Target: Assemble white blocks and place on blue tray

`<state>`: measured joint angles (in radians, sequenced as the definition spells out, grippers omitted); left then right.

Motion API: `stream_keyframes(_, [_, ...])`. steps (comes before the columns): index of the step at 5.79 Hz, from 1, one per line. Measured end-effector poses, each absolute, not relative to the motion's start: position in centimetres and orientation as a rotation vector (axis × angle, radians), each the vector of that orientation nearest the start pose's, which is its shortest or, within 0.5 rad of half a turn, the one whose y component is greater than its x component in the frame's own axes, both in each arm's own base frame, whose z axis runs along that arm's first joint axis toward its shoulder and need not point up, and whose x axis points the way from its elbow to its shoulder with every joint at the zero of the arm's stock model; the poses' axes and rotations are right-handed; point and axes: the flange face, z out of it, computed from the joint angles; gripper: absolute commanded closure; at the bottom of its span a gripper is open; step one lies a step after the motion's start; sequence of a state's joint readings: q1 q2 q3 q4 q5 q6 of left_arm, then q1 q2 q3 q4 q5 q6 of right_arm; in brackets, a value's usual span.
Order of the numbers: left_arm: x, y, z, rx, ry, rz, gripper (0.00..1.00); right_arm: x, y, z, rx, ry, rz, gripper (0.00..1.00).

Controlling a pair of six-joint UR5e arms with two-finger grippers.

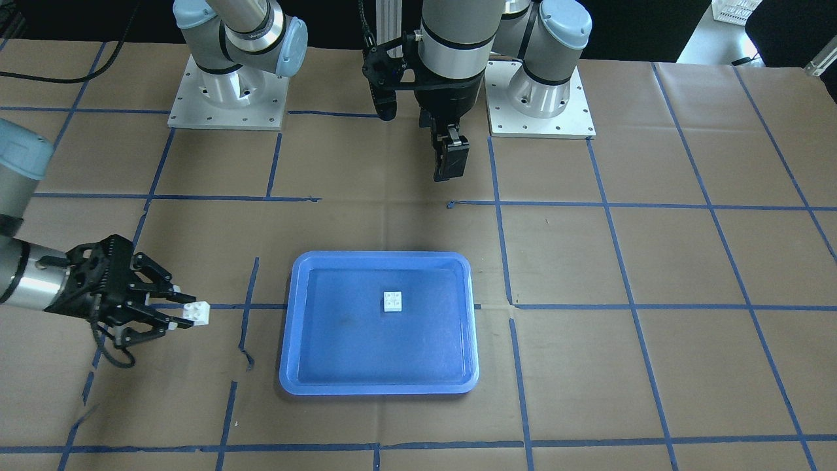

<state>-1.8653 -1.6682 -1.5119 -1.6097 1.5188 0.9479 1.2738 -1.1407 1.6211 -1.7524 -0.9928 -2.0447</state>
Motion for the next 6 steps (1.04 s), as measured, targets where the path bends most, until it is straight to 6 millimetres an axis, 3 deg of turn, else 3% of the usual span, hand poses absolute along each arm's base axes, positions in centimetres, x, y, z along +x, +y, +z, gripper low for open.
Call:
stream_keyframes(2, [-23.3, -47.0, 48.3, 1.151, 2.96, 0.033, 0.01, 9.6, -60.9, 23.6, -1.896, 1.789, -0.604, 0.64])
stream_keyframes(4, [-18.5, -47.0, 51.5, 0.418, 3.105, -0.078, 0.01, 16.8, -58.4, 21.4, -1.895, 1.835, -0.679, 0.64])
stream_keyframes(6, [-16.0, -46.7, 53.5, 0.129, 3.128, -0.123, 0.01, 21.3, -56.4, 18.9, -1.884, 1.848, -0.717, 0.64])
